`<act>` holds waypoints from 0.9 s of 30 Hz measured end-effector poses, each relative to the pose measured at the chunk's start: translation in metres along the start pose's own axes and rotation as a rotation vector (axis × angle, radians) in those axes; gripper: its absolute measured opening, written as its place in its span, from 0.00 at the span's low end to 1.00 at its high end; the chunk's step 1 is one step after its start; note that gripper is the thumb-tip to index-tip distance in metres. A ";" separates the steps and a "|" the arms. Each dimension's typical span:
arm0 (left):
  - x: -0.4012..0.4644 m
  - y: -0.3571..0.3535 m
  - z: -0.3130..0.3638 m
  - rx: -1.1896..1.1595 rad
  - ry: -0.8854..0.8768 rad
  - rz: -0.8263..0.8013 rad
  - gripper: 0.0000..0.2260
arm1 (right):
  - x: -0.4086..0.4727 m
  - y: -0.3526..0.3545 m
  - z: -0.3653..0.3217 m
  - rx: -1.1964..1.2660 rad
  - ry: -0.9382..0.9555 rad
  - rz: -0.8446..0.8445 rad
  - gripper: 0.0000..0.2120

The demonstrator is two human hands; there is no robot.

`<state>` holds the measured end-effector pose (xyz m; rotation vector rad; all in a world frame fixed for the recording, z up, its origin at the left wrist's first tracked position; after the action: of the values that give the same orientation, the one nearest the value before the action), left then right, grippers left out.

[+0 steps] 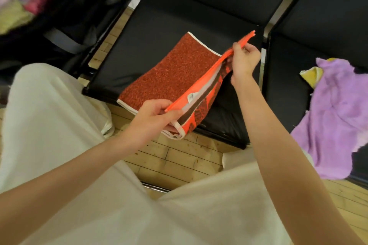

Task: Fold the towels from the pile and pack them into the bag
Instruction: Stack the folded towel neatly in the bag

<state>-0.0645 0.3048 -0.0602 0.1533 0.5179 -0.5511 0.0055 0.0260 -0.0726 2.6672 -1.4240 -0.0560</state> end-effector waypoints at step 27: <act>0.035 0.101 -0.021 0.850 -0.346 0.507 0.09 | -0.135 -0.062 0.023 -0.461 0.428 -0.617 0.09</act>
<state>0.0057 0.3800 -0.0956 0.9538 -0.1281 -0.2575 -0.0206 0.1697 -0.1054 2.4131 -0.3793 0.1123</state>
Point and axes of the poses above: each hand's wrist, its own x-axis towards the middle knuckle, its own y-axis out of the back of the hand, z = x × y, the point moved 5 cm from there along x, towards the middle knuckle, and after that the axes turned 7 degrees about y, right-handed, at the moved point
